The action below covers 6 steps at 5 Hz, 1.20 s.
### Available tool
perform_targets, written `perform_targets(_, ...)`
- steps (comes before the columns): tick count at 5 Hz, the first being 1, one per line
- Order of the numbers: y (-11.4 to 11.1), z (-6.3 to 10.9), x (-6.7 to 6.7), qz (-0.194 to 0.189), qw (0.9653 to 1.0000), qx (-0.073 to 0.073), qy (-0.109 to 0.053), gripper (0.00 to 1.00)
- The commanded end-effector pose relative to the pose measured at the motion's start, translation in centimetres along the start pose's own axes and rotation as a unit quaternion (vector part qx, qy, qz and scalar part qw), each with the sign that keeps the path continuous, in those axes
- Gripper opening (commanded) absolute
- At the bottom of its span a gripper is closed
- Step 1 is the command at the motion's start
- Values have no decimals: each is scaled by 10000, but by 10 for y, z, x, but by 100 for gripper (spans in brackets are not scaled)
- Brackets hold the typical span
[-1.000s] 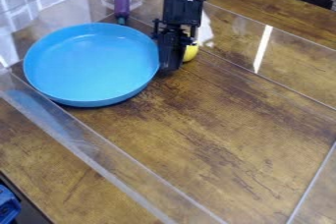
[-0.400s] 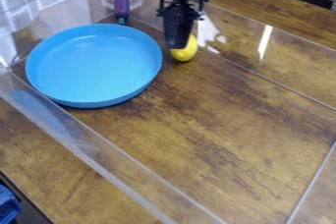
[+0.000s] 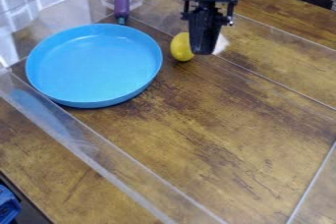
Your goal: Move the carrot to the right side
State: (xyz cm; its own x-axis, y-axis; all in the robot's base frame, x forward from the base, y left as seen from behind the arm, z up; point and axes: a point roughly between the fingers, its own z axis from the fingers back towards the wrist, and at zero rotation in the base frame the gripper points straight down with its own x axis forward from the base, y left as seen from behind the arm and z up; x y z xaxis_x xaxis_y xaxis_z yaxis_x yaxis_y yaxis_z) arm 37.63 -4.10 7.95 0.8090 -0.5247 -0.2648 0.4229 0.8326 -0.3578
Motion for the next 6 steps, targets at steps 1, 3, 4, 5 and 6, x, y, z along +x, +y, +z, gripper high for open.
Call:
perform_targets(1, -26, 41, -11, -89, 9975, 309, -631, 0)
perform_targets(3, -24, 39, -16, -1015, 9931, 447, -371, 0)
perform_targets(4, -22, 34, -18, -1468, 9876, 510, -223, 0)
perform_targets(5, -22, 32, -26, -1584, 9859, 511, -188, 0)
perform_targets(6, -26, 30, -33, -1693, 9841, 491, -193, 0)
